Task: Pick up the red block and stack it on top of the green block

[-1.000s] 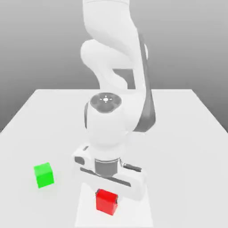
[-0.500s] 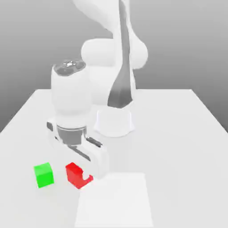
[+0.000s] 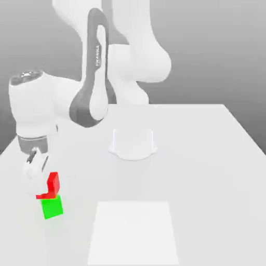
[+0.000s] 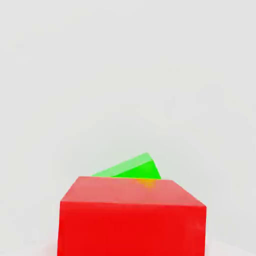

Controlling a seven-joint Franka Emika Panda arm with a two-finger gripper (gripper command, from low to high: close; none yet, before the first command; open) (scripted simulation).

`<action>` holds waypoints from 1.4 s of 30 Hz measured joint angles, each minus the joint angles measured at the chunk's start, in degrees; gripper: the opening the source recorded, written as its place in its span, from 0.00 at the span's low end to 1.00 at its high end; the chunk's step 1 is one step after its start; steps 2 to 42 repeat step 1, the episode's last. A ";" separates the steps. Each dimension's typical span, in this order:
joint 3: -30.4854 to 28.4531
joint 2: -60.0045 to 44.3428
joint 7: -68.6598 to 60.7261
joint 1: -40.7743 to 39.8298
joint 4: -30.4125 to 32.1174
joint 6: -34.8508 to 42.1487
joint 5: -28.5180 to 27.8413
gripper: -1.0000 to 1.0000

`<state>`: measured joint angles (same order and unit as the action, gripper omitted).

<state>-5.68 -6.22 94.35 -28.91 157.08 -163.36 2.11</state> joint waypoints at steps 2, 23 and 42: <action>0.00 0.00 0.00 0.00 0.00 0.00 0.00 1.00; 0.00 0.00 0.00 0.00 0.00 0.00 0.00 1.00; 0.00 0.00 0.00 0.00 0.00 0.00 0.00 1.00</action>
